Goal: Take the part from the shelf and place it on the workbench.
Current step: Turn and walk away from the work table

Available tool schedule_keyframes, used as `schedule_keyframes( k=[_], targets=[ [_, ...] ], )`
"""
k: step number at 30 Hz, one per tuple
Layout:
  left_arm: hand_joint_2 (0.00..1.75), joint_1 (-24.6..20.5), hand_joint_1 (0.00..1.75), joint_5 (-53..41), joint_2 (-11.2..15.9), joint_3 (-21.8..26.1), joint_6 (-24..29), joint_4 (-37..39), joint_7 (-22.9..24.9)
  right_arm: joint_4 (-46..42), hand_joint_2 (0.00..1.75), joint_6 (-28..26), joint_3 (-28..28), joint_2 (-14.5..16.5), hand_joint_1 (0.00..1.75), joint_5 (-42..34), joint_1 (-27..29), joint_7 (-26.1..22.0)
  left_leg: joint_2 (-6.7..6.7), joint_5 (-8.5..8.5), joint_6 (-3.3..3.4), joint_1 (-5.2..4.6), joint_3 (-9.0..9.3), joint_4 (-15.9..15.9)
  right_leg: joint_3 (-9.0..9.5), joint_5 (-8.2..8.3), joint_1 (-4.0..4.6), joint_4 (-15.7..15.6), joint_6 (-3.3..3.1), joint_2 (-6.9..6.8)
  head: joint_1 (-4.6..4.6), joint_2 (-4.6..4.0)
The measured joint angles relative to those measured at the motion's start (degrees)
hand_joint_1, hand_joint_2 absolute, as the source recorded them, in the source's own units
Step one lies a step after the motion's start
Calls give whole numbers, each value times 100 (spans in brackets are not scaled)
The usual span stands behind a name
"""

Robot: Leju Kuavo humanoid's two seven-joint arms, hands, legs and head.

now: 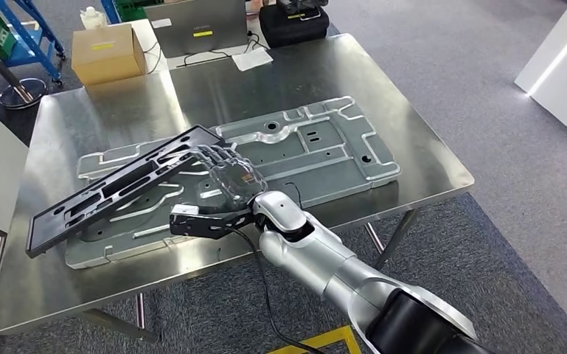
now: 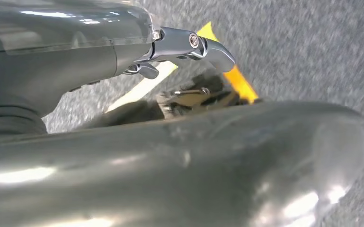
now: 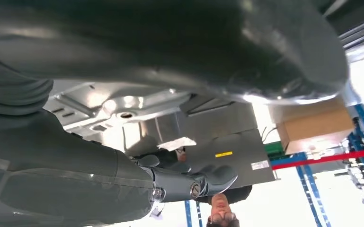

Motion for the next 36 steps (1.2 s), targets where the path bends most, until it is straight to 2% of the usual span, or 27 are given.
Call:
schedule_keyframes(
  k=[1,2,3,4,6,8,10,12,13,14,16,17,18,19,21,23,24,25,27,28,30,31,32,33,34,35,36],
  targets=[
    [0,-4,0,13,-2,0,1,0,7,15,0,0,0,8,0,-2,4,-4,0,-239,-6,-2,-78,395,-96,72,16,4,-10,-3,1,0],
    [0,-5,0,26,-2,0,2,0,12,32,0,0,0,11,0,-4,11,-8,0,-358,-7,-5,-94,698,-194,143,34,8,-15,-7,0,0],
    [0,-5,0,34,-2,0,2,0,15,47,0,-1,0,12,0,-7,17,-11,0,-354,-2,-9,-25,843,-292,213,50,15,-15,-12,0,0],
    [0,-5,0,39,-2,0,4,0,18,62,0,-1,0,13,0,-9,21,-16,0,-251,10,-13,149,783,-387,282,62,23,-10,-15,1,0],
    [0,-18,0,45,-2,0,10,0,26,79,0,-3,0,19,0,-18,15,-27,0,-77,54,-30,752,157,-547,412,73,46,16,-19,1,0],
    [0,-48,0,51,1,0,18,0,38,84,0,-7,0,40,0,-37,-2,-40,-4,-164,119,-71,1302,-607,-622,532,80,55,73,-21,5,0],
    [0,-65,0,56,2,0,23,0,52,87,0,-11,0,67,0,-58,-15,-57,-12,-227,192,-116,1448,-901,-624,651,75,23,146,-24,-10,0],
    [0,-59,0,78,-2,1,50,0,75,105,0,-13,0,77,0,-78,-11,-71,5,-103,275,-102,1375,-919,-642,677,64,8,216,-19,-32,0],
    [0,-58,0,109,-8,3,99,0,96,117,0,-17,0,75,0,-90,-3,-85,20,-21,326,-92,1320,-931,-688,527,58,98,248,-17,-31,0],
    [0,-57,0,142,-25,7,175,0,125,128,0,-25,0,66,0,-107,13,-110,35,67,364,-80,1246,-944,-757,266,50,297,274,-14,-28,0],
    [0,-59,0,213,-116,30,402,0,204,134,0,-70,0,41,0,-168,78,-207,45,233,411,-94,1050,-936,-919,-365,31,983,319,-16,-22,0],
    [0,-58,0,236,-184,42,510,0,244,134,0,-107,0,21,0,-208,139,-273,47,315,412,-102,938,-929,-961,-522,26,1331,335,-16,-23,0],
    [0,-56,0,259,-254,53,601,0,276,133,0,-148,0,-5,0,-254,217,-339,47,393,413,-109,827,-920,-944,-535,24,1566,344,-16,-21,0],
    [0,-53,0,278,-312,63,662,0,299,133,0,-185,-2,-35,0,-309,311,-404,47,467,408,-118,715,-911,-840,-432,25,1625,338,-16,-21,0],
    [0,-49,0,343,-387,100,724,-1,322,117,0,-266,-39,-92,0,-478,547,-547,46,603,391,-133,531,-893,-324,-219,47,1138,272,-15,-22,0],
    [0,-45,0,429,-442,152,769,-2,338,95,0,-425,-125,-145,0,-659,876,-761,41,715,349,-145,443,-895,297,-330,92,317,175,-26,-27,-1],
    [0,-44,0,461,-458,173,788,-2,346,97,0,-541,-177,-183,0,-722,1063,-889,39,760,319,-137,444,-905,480,-413,113,43,136,-29,-15,-1],
    [0,-42,0,491,-470,189,803,-2,354,116,0,-660,-231,-226,0,-772,1251,-1007,37,808,283,-128,454,-930,552,-442,134,-92,108,-32,-4,-1],
    [0,-31,0,538,-481,217,830,-2,368,185,0,-876,-355,-319,0,-850,1593,-1147,29,844,216,-114,451,-958,517,-314,119,-165,38,-40,26,0],
    [0,-20,0,558,-487,232,850,-2,378,231,0,-984,-427,-351,0,-872,1750,-1160,25,726,187,-110,411,-901,470,-229,104,-200,-6,-47,20,0],
    [0,-2,0,586,-489,260,896,-2,393,351,0,-1266,-607,-398,0,-874,2076,-1183,22,164,134,-92,274,-466,321,-53,76,-255,-57,-62,-2,0],
    [0,3,0,602,-489,271,912,-2,398,431,0,-1414,-713,-422,0,-861,2246,-1220,23,-155,103,-84,202,-109,223,26,74,-258,-65,-68,-12,0],
    [0,6,0,617,-488,280,924,-2,401,520,0,-1534,-816,-448,0,-847,2402,-1272,23,-359,76,-75,154,260,121,99,73,-252,-54,-79,-17,0],
    [0,9,0,633,-487,289,932,-2,404,607,0,-1613,-905,-474,0,-834,2533,-1327,24,-408,53,-67,153,550,13,171,70,-239,-40,-91,-16,0],
    [0,12,0,645,-485,294,939,-2,408,680,0,-1649,-973,-495,0,-821,2630,-1363,24,-312,34,-57,224,687,-103,241,64,-217,-21,-100,-17,0],
    [0,14,0,649,-483,297,947,-2,410,738,0,-1659,-1026,-509,0,-807,2696,-1381,24,-138,18,-46,394,621,-222,309,54,-186,3,-102,-17,0],
    [0,11,0,652,-481,299,953,-2,412,780,0,-1656,-1071,-516,0,-792,2737,-1387,24,-7,5,-33,668,354,-335,373,42,-143,35,-98,-18,0]
  ],
)
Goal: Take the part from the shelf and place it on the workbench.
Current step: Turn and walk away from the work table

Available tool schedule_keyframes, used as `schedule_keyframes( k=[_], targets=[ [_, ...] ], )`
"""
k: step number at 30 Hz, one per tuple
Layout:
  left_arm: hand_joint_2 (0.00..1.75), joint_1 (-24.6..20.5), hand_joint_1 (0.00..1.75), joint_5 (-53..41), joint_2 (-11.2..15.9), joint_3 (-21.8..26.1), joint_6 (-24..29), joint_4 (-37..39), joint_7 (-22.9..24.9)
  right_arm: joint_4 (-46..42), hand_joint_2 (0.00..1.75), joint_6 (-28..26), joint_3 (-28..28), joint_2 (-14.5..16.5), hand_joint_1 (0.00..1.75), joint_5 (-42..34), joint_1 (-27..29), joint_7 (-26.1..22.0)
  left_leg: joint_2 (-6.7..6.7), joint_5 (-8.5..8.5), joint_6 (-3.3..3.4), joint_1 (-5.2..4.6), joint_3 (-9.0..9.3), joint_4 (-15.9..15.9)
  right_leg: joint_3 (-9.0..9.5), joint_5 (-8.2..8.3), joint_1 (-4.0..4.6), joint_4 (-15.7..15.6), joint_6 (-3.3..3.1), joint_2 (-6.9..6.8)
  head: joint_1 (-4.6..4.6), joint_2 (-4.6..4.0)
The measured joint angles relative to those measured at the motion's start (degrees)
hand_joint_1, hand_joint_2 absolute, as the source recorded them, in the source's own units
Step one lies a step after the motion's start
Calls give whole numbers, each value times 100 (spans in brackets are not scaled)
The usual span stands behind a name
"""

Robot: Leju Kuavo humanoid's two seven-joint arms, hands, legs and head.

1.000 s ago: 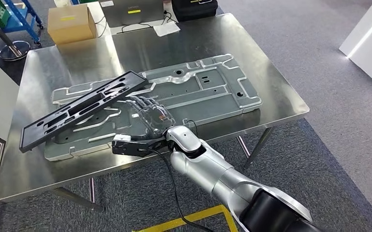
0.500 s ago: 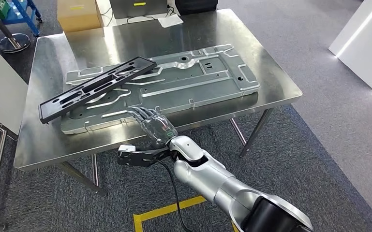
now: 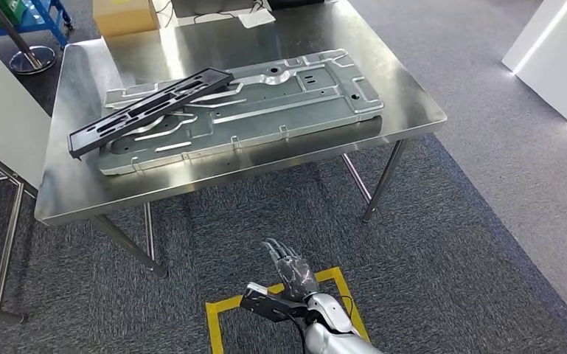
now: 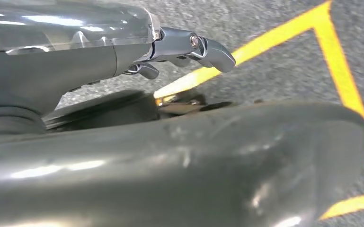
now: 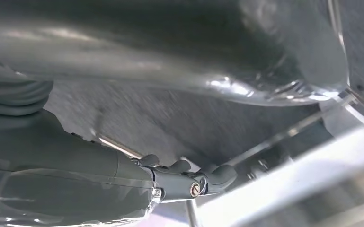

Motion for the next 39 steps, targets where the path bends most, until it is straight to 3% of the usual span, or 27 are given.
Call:
schedule_keyframes(
  k=[2,3,4,6,7,8,10,11,12,14,15,16,18,20,22,24,26,27,28,29,30,32,34,35,37,38,39],
  targets=[
    [0,-18,0,1,1,4,6,0,1,59,0,7,-87,-4,0,32,38,8,-10,-86,22,-12,642,-829,-166,104,-8,95,78,13,4,0],
    [0,-22,0,2,0,5,6,0,-1,80,0,9,-126,-6,0,47,47,11,-18,-202,62,-27,842,-1138,-196,151,-6,123,119,17,10,0],
    [0,-23,0,3,-1,6,6,0,0,97,0,11,-157,-7,0,58,54,14,-27,-283,117,-51,928,-1302,-204,202,-7,128,159,17,9,0],
    [0,-16,0,6,-4,8,5,0,3,132,0,14,-202,-12,0,71,68,15,-21,-205,245,-66,868,-1334,-206,276,-30,98,240,23,-1,0],
    [0,-17,0,7,-6,9,5,0,5,148,0,16,-221,-17,0,72,75,16,-7,-136,308,-67,810,-1334,-245,181,-46,144,272,31,-9,0],
    [0,-19,0,10,-9,11,8,0,7,163,0,20,-244,-24,0,67,84,26,7,-56,364,-65,739,-1344,-308,-30,-58,285,297,39,-10,0],
    [0,-22,0,26,-12,17,25,0,9,191,0,23,-331,-44,0,8,125,96,22,101,426,-73,564,-1342,-486,-663,-69,911,326,49,-8,0],
    [0,-19,0,42,-13,22,44,0,14,228,0,-19,-412,-68,0,-55,177,139,23,179,438,-84,469,-1338,-553,-883,-71,1293,339,51,-8,0],
    [0,-15,0,69,-13,26,73,0,21,311,0,-118,-533,-98,0,-150,255,163,22,256,444,-98,371,-1334,-569,-962,-70,1602,346,53,-8,0],
    [0,-5,0,132,-11,34,147,0,50,625,0,-380,-876,-182,0,-437,468,153,11,393,447,-130,179,-1327,-342,-775,-60,1716,320,55,-8,0],
    [0,-1,0,169,-11,38,185,0,73,849,0,-461,-1104,-241,0,-647,588,175,-4,457,445,-146,96,-1324,-63,-653,-45,1458,278,55,-9,0],
    [0,3,0,197,-13,41,217,0,102,1074,0,-467,-1349,-317,0,-879,712,251,-21,512,437,-161,34,-1320,299,-643,-15,1037,216,50,-10,0],
    [0,11,0,257,-13,54,266,1,158,1509,0,-301,-1878,-499,0,-1339,983,595,-43,612,396,-172,-27,-1321,915,-799,43,195,119,22,-13,0],
    [0,20,0,320,-5,85,301,2,202,1864,0,13,-2353,-655,0,-1719,1257,1203,-40,701,330,-158,-27,-1348,1096,-867,84,-130,77,0,0,0],
    [0,32,0,386,8,125,339,2,246,2132,0,388,-2762,-756,0,-2021,1495,1962,-34,666,270,-148,-68,-1322,1035,-728,61,-197,25,-10,16,0],
    [0,43,0,430,19,157,392,2,306,2302,0,788,-3091,-793,0,-2218,1665,2568,-29,213,217,-134,-199,-973,895,-556,23,-257,-33,-14,2,0],
    [0,43,0,452,31,173,455,2,384,2406,0,1186,-3330,-797,0,-2333,1767,2924,-28,-382,161,-111,-347,-276,709,-415,28,-242,-51,-6,-18,0],
    [0,42,0,460,39,176,486,2,428,2447,0,1357,-3431,-795,0,-2373,1802,3037,-28,-509,136,-105,-371,52,604,-349,27,-224,-41,-6,-22,0],
    [0,44,0,463,46,177,510,2,467,2479,0,1471,-3520,-789,0,-2397,1828,3113,-28,-485,117,-100,-333,248,493,-283,24,-198,-28,-10,-23,0],
    [0,46,0,464,54,177,526,2,497,2508,0,1544,-3599,-782,0,-2412,1846,3160,-27,-345,105,-96,-205,257,377,-220,19,-164,-11,-13,-24,0],
    [0,46,0,464,61,177,537,2,517,2531,0,1584,-3667,-772,0,-2421,1859,3187,-27,-171,99,-92,22,66,260,-161,11,-122,11,-14,-24,0],
    [0,29,0,466,69,177,545,2,529,2562,0,1614,-3766,-758,0,-2429,1866,3210,-28,-112,116,-97,684,-771,81,-67,5,-16,66,-11,-26,0],
    [0,10,0,466,73,177,547,2,538,2585,0,1627,-3841,-755,0,-2435,1871,3217,-35,-299,192,-124,1102,-1409,16,19,11,47,136,-13,-24,0],
    [0,8,0,466,75,177,549,2,543,2595,0,1632,-3868,-755,0,-2437,1877,3217,-37,-339,244,-143,1155,-1531,9,68,12,47,172,-13,-23,0],
    [0,12,0,465,75,177,550,2,552,2625,0,1638,-3911,-758,0,-2439,1888,3219,-18,-241,357,-135,1072,-1541,-23,99,-6,50,242,1,-42,-1],
    [0,12,0,466,75,178,550,2,555,2634,0,1637,-3928,-759,0,-2439,1893,3220,-2,-170,412,-128,1012,-1551,-72,-32,-18,134,270,14,-43,-1],
    [0,12,0,467,74,178,550,2,557,2642,0,1637,-3944,-759,0,-2439,1898,3221,11,-91,455,-116,936,-1562,-148,-278,-30,338,297,27,-45,-1]
  ],
)
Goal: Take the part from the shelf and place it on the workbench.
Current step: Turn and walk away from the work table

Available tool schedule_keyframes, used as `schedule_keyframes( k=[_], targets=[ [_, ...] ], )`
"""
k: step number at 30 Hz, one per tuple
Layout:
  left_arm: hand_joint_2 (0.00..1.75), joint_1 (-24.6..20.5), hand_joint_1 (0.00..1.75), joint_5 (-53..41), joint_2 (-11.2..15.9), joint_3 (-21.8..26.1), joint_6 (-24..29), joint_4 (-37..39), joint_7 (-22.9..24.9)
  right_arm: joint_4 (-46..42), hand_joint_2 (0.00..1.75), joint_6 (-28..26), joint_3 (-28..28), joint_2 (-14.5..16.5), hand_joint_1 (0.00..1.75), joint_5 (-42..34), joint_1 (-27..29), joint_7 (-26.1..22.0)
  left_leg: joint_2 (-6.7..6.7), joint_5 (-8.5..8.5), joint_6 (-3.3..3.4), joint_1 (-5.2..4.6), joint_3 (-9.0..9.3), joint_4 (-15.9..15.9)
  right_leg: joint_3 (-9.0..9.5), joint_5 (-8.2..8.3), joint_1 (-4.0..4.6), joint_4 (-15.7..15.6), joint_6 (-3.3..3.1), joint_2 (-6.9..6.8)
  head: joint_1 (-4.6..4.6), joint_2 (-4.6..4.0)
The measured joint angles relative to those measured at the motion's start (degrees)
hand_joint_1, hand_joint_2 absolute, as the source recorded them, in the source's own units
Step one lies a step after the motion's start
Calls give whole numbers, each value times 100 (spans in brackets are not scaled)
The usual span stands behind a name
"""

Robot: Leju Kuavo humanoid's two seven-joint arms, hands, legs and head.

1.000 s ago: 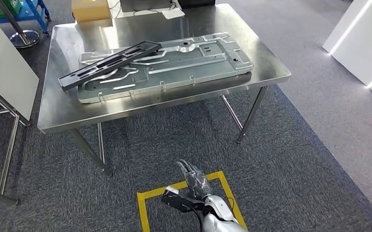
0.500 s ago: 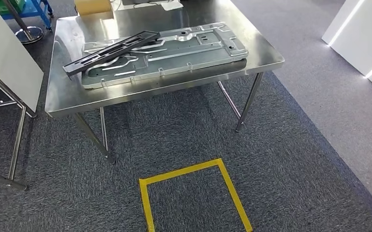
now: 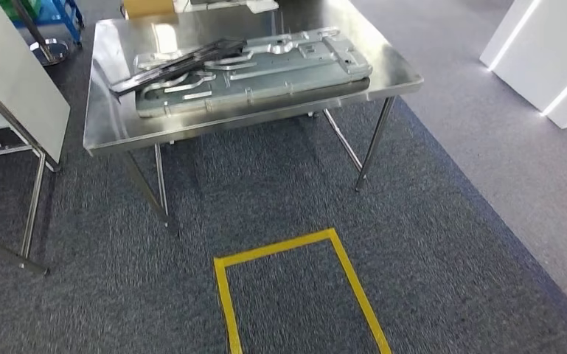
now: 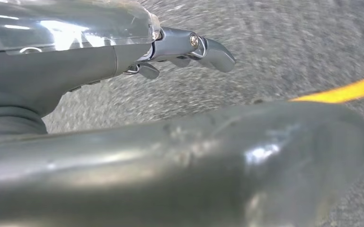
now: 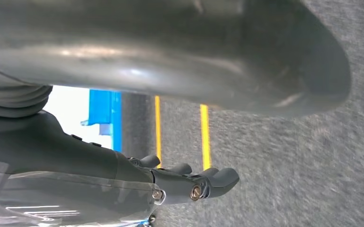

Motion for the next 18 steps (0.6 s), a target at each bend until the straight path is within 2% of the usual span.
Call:
schedule_keyframes(
  k=[2,3,4,5,6,7,8,9,10,11,13,14,15,17,18],
  targets=[
    [0,5,0,3,1,1,0,0,2,4,0,0,-20,5,0,-2,3,1,13,138,36,-3,-166,6,-188,-619,-18,723,48,12,11,1],
    [0,9,0,3,1,1,0,0,2,8,0,0,-25,7,0,-3,5,1,16,204,31,-8,-249,14,-249,-796,-26,1090,68,14,10,1],
    [0,12,0,3,1,1,0,0,3,11,0,-1,-27,8,0,-4,5,1,20,266,20,-11,-331,25,-240,-823,-33,1319,80,14,10,1],
    [0,13,0,3,1,1,-1,0,3,13,0,0,-30,7,0,-4,4,1,23,319,5,-12,-408,38,-132,-732,-40,1340,85,15,9,1],
    [0,14,0,3,1,1,-1,0,3,14,0,-1,-33,7,0,-4,4,1,24,367,-14,-9,-482,56,95,-587,-47,1135,82,15,10,1],
    [0,13,0,3,1,1,-2,0,3,15,0,-1,-35,6,0,-4,2,1,24,406,-38,-6,-544,79,430,-477,-54,729,73,18,10,1],
    [0,12,0,3,1,0,-2,0,2,15,0,-1,-37,6,0,-4,-1,1,22,436,-65,-10,-599,105,776,-453,-50,253,58,27,12,1],
    [0,10,0,3,2,0,-1,0,2,15,0,-1,-39,6,0,-4,-2,1,22,466,-98,-14,-635,124,1046,-477,-40,-140,35,41,9,1],
    [0,8,0,3,2,-1,-1,0,1,16,0,-1,-42,6,0,-4,-1,-1,24,495,-133,-20,-658,137,1203,-528,-26,-400,10,55,10,1],
    [0,6,0,3,2,0,0,0,2,18,0,-1,-46,6,0,-4,-2,-2,26,529,-169,-23,-673,138,1236,-558,-8,-494,-21,66,9,1],
    [0,10,0,3,2,1,0,0,3,27,0,-1,-58,10,0,-5,-1,-3,23,550,-243,-14,-705,160,1170,-496,-12,-513,-111,51,12,1],
    [0,15,0,3,2,1,0,0,3,32,0,-1,-64,13,0,-5,-6,-3,19,454,-271,-7,-757,248,1126,-450,-18,-519,-167,36,10,1],
    [0,19,0,3,3,1,1,0,4,36,0,-1,-68,16,0,-7,-9,-2,14,257,-294,-2,-844,454,1070,-398,-23,-530,-218,20,7,1],
    [0,23,0,3,4,1,11,0,26,39,0,7,-73,19,0,-9,-11,8,11,-278,-320,11,-1083,1160,941,-313,-2,-525,-277,-1,2,1],
    [0,24,0,3,4,1,23,0,49,40,0,13,-75,18,0,-3,-7,13,12,-466,-327,13,-1179,1537,873,-274,16,-517,-288,-8,1,1]
  ],
)
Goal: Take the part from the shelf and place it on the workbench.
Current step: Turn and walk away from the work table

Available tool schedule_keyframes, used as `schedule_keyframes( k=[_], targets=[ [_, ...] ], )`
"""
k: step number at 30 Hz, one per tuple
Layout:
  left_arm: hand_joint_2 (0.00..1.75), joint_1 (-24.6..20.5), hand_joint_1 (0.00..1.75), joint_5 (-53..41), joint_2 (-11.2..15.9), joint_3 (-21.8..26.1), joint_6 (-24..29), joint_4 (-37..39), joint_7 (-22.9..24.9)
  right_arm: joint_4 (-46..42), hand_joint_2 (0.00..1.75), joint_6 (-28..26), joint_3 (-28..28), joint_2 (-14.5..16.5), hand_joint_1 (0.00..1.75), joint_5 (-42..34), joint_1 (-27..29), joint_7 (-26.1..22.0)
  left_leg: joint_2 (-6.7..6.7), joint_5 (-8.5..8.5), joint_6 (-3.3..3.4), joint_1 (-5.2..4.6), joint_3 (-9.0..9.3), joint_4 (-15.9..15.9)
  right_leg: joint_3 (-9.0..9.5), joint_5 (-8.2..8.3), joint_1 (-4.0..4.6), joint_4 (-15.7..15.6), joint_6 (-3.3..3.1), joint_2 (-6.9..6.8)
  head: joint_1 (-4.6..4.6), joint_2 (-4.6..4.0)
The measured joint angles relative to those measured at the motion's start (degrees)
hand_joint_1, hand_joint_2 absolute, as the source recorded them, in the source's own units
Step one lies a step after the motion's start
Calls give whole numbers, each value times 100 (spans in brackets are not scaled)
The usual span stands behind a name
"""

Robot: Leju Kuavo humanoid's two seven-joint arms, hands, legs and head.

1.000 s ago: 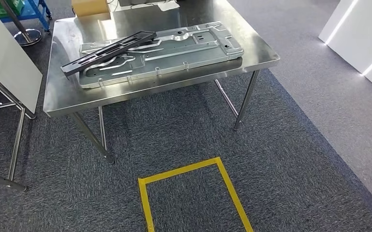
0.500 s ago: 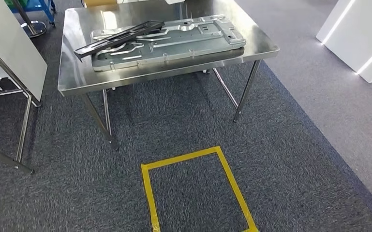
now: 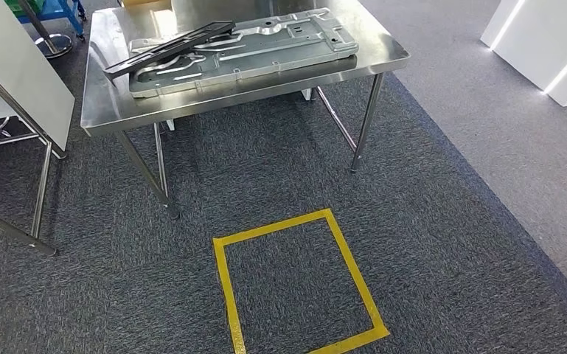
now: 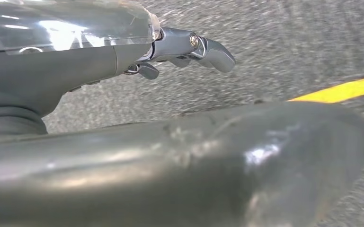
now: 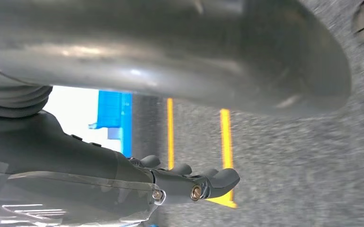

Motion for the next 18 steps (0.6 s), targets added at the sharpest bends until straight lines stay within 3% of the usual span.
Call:
schedule_keyframes(
  k=[1,2,3,4,6,7,11,13,18],
  targets=[
    [0,2,0,0,1,0,19,0,37,1,0,6,-1,-1,0,19,4,2,0,-63,2,1,-26,235,-62,34,20,12,-8,-6,1,0],
    [0,5,0,0,1,0,41,0,79,2,0,9,-1,1,0,52,8,-14,0,-9,16,-2,48,261,-118,64,41,27,-12,-8,1,0],
    [0,7,0,-3,2,-1,58,0,124,3,0,-4,1,4,0,110,9,-77,0,130,46,-10,243,45,-164,93,63,44,-15,-7,1,0],
    [0,5,0,-15,5,-1,68,0,168,3,0,-40,10,12,0,196,10,-214,0,292,94,-24,532,-371,-197,116,80,61,-16,-5,1,0],
    [0,-12,0,-49,22,-3,65,2,229,2,0,-148,56,45,0,384,11,-606,5,433,203,-62,1066,-1220,-243,160,97,90,9,-3,2,0],
    [0,-19,0,-63,29,-4,59,2,246,1,0,-198,87,57,0,452,10,-771,8,440,236,-81,1194,-1471,-257,183,92,98,34,-7,3,0],
    [0,-15,0,-74,34,-9,48,3,273,-5,0,-252,165,65,0,520,-21,-943,13,440,208,-109,1191,-1614,-297,201,90,123,68,-15,5,0],
    [0,-12,0,-73,36,-9,47,4,273,-5,0,-255,187,68,0,530,-21,-949,13,457,232,-121,1176,-1596,-303,239,78,123,103,-14,5,0],
    [0,-14,0,-74,34,-9,40,2,273,-5,0,-263,220,69,0,538,-4,-952,21,480,251,-125,1143,-1560,-321,289,74,123,119,-5,5,0]
  ],
)
